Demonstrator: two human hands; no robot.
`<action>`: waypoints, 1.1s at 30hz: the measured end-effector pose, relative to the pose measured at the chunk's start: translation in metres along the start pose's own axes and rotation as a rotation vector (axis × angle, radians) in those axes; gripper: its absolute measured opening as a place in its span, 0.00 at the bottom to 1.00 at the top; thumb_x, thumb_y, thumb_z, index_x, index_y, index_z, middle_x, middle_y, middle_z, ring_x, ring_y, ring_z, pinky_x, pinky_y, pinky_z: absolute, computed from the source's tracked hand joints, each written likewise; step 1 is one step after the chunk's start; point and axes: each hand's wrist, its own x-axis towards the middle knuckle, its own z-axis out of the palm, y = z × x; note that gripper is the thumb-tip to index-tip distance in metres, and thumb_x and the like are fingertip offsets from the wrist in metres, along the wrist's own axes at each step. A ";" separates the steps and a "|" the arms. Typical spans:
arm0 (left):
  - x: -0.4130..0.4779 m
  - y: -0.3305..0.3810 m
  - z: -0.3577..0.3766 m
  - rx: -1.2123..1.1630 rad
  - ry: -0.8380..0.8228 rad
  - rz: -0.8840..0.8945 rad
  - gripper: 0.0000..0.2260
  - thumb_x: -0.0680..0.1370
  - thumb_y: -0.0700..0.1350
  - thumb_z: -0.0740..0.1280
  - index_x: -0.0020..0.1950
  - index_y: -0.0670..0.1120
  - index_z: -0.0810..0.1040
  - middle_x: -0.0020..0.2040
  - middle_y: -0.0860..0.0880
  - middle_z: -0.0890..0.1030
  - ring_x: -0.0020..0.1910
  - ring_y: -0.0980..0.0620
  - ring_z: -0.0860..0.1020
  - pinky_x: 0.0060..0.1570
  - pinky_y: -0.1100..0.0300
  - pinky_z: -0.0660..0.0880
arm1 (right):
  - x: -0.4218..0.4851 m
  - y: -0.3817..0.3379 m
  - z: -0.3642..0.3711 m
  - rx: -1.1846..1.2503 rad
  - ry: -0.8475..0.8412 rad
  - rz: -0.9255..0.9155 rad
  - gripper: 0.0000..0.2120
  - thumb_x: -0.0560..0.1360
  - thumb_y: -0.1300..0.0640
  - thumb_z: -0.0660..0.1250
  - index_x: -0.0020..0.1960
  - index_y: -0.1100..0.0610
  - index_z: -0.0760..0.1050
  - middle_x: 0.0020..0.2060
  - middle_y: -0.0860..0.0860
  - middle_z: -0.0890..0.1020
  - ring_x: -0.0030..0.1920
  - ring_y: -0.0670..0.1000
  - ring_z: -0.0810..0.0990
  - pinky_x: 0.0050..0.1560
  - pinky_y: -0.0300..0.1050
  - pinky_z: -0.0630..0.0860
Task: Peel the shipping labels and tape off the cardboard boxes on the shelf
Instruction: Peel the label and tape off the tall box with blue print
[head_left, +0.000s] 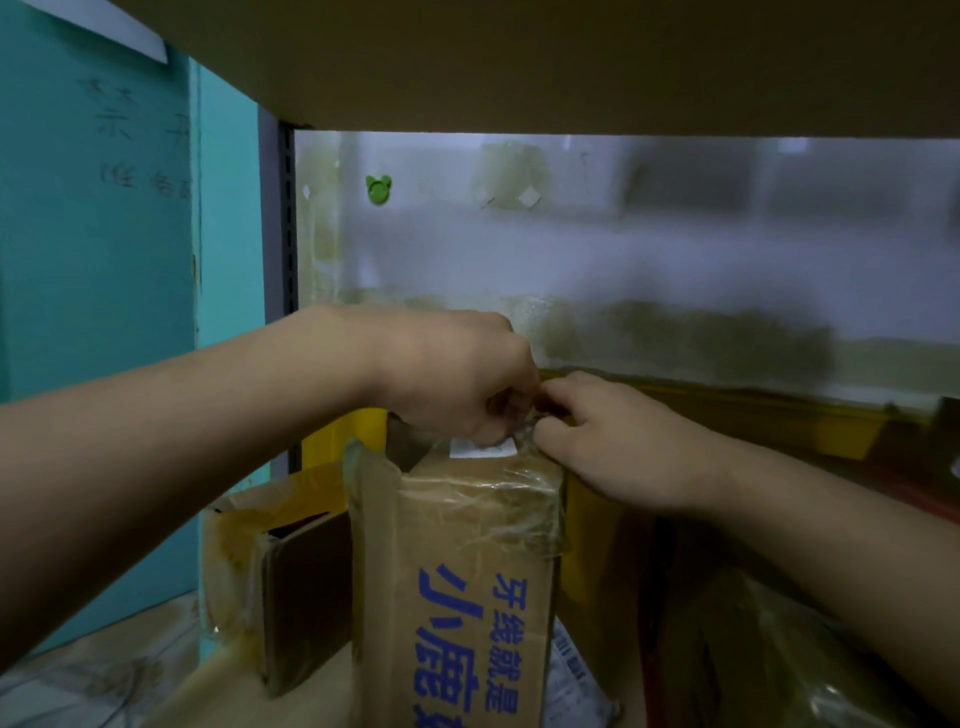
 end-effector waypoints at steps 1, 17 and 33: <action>0.000 0.001 0.001 0.012 -0.007 -0.006 0.04 0.76 0.46 0.67 0.43 0.53 0.74 0.43 0.50 0.79 0.41 0.51 0.73 0.42 0.60 0.71 | 0.001 0.000 0.001 0.005 -0.004 0.002 0.12 0.79 0.51 0.58 0.53 0.56 0.75 0.49 0.53 0.76 0.50 0.52 0.75 0.48 0.47 0.72; -0.013 -0.007 0.021 -0.183 0.140 -0.065 0.03 0.79 0.47 0.64 0.50 0.51 0.76 0.45 0.53 0.79 0.42 0.56 0.75 0.41 0.63 0.71 | 0.003 0.000 0.001 -0.007 -0.095 0.038 0.18 0.80 0.50 0.52 0.63 0.57 0.73 0.60 0.56 0.77 0.60 0.55 0.74 0.61 0.52 0.71; -0.024 0.005 0.032 -0.443 0.251 -0.216 0.13 0.73 0.35 0.64 0.48 0.52 0.80 0.46 0.53 0.81 0.46 0.55 0.78 0.48 0.60 0.75 | -0.001 -0.005 -0.005 -0.024 -0.160 -0.005 0.20 0.83 0.52 0.50 0.71 0.55 0.69 0.68 0.53 0.72 0.68 0.51 0.68 0.60 0.38 0.64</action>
